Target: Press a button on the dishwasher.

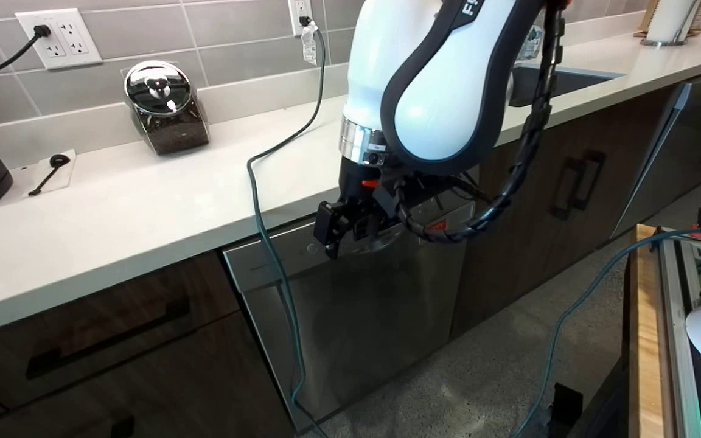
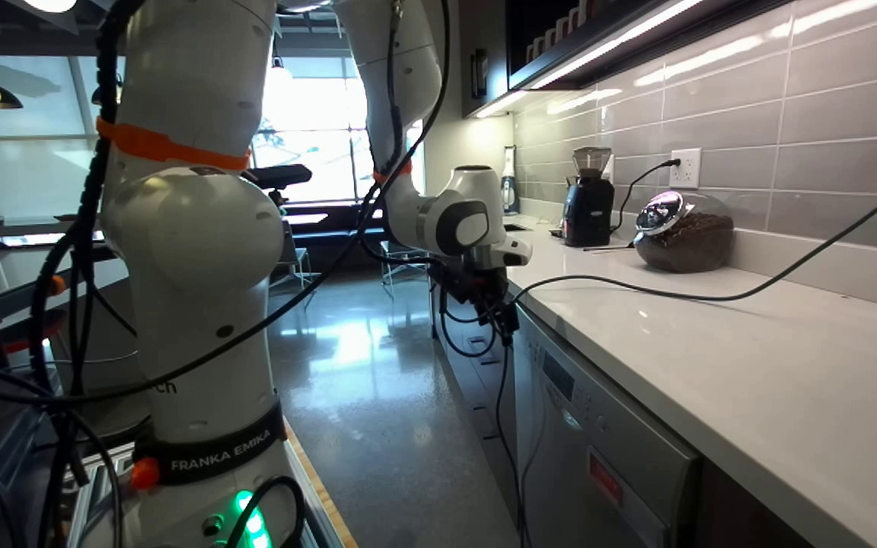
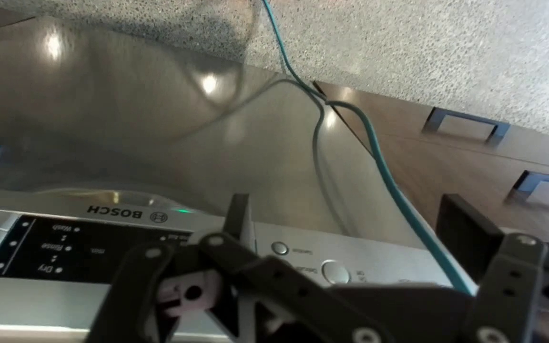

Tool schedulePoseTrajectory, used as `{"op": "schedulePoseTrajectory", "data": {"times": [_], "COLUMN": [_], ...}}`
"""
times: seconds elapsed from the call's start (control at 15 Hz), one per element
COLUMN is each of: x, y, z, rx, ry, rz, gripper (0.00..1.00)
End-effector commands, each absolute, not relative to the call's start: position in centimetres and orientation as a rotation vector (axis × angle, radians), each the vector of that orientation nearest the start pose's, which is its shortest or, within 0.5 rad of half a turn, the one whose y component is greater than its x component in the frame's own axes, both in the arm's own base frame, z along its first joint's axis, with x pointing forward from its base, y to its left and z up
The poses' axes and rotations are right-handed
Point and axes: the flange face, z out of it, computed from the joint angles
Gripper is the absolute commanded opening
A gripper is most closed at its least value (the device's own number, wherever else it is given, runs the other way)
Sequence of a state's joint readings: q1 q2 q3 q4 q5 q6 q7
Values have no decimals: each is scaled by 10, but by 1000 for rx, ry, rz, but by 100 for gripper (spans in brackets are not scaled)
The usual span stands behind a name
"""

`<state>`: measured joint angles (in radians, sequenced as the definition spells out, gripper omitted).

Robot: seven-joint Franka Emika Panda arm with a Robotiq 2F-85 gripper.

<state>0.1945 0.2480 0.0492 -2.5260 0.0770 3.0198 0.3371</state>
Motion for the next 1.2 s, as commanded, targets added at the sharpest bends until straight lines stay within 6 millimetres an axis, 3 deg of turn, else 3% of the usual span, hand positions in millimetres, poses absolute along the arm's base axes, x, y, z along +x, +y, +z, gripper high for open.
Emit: {"op": "schedulePoseTrajectory", "data": {"times": [0.0, 0.33, 0.47, 0.73, 1.13], "x": [475, 474, 473, 473, 474], "y": [102, 100, 100, 99, 91], "z": [190, 174, 171, 167, 161], "rx": [-3008, -3007, -3002, -2981, -2974], "ry": [338, 359, 365, 386, 458], "rz": [-413, -422, -437, -494, -576], "gripper": [100, 100, 74, 42, 0]}}
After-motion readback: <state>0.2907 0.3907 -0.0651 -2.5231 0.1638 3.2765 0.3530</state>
